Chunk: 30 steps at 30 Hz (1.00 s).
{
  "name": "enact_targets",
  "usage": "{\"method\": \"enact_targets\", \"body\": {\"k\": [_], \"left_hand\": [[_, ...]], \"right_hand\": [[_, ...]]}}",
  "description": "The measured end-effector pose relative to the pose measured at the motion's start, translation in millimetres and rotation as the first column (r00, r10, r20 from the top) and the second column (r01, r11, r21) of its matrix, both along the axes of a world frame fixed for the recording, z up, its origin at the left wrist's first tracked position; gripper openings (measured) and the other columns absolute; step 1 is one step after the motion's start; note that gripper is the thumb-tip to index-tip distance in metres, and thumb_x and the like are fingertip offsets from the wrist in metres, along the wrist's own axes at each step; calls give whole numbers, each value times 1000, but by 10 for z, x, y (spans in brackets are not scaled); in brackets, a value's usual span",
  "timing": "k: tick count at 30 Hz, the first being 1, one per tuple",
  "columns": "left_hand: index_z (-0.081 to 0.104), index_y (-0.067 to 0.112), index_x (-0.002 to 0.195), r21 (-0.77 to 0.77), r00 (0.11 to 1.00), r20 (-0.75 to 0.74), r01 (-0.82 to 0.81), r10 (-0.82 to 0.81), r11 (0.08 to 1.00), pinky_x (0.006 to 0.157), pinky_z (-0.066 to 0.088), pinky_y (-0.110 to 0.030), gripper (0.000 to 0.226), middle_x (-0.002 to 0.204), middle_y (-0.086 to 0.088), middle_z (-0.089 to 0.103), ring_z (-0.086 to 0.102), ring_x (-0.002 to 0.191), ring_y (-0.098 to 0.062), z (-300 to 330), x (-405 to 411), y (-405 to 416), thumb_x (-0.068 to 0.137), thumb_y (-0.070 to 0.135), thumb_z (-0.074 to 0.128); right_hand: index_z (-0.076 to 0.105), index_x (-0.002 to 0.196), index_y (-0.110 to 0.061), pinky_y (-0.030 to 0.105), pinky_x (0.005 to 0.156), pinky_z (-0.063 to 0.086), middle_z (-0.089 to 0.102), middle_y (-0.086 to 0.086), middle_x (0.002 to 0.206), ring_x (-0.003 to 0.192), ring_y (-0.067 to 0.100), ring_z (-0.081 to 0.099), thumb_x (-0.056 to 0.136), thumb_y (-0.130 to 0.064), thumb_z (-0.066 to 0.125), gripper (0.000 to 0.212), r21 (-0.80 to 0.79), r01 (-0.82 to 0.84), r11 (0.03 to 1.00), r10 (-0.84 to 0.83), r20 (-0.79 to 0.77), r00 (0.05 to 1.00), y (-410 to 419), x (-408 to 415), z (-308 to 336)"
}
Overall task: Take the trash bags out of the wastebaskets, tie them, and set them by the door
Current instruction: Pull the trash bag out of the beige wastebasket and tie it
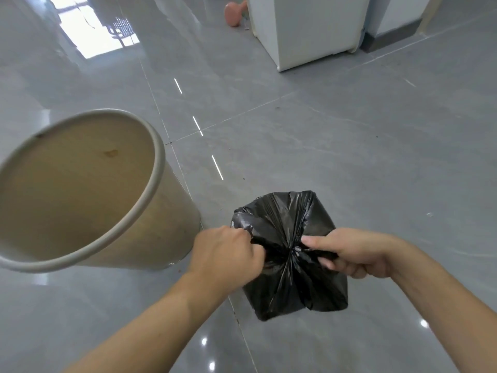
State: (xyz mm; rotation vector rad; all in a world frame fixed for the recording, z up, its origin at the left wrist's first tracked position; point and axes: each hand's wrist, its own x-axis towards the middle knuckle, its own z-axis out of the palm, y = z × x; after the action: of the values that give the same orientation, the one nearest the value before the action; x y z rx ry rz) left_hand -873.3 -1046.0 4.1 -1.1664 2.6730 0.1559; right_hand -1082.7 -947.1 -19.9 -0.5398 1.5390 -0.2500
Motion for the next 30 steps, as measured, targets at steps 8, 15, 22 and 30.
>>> {"method": "enact_targets", "body": {"k": [8, 15, 22, 30], "left_hand": [[47, 16, 69, 103, 925, -121, 373, -361, 922, 65, 35, -32, 34, 67, 0, 53, 50, 66, -22, -104, 135, 1, 89, 37, 29], [41, 21, 80, 111, 860, -189, 499, -475, 859, 80, 40, -34, 19, 81, 6, 50, 48, 79, -19, 21, 16, 114, 91, 34, 32], [45, 26, 90, 71, 892, -261, 400, -370, 914, 81, 40, -31, 16, 90, 9, 52, 51, 88, -15, 155, -25, -194, 96, 33, 34], [59, 19, 103, 295, 923, -320, 313, -215, 903, 94, 42, -37, 18, 109, 4, 57, 51, 105, -18, 165, -152, -527, 97, 26, 44]], "right_hand": [[51, 70, -14, 14, 30, 9, 38, -5, 48, 27, 5, 23, 86, -21, 54, 17, 351, 784, 512, -805, 515, 295, 26, 88, -101], [54, 76, -13, 14, 30, 15, 60, 4, 67, 30, 5, 28, 99, -21, 46, 26, -34, 935, 353, -862, 378, 339, -310, 262, -57], [66, 81, -26, 26, 71, 47, 70, -6, 72, 68, 8, 60, 95, -23, 45, 25, -582, 196, 789, -406, -255, 877, -244, 508, -322], [51, 69, -18, 22, 43, 25, 40, 4, 62, 44, 8, 33, 87, -6, 47, 22, -514, 310, 800, -311, 87, 946, -265, 650, -327]]}}
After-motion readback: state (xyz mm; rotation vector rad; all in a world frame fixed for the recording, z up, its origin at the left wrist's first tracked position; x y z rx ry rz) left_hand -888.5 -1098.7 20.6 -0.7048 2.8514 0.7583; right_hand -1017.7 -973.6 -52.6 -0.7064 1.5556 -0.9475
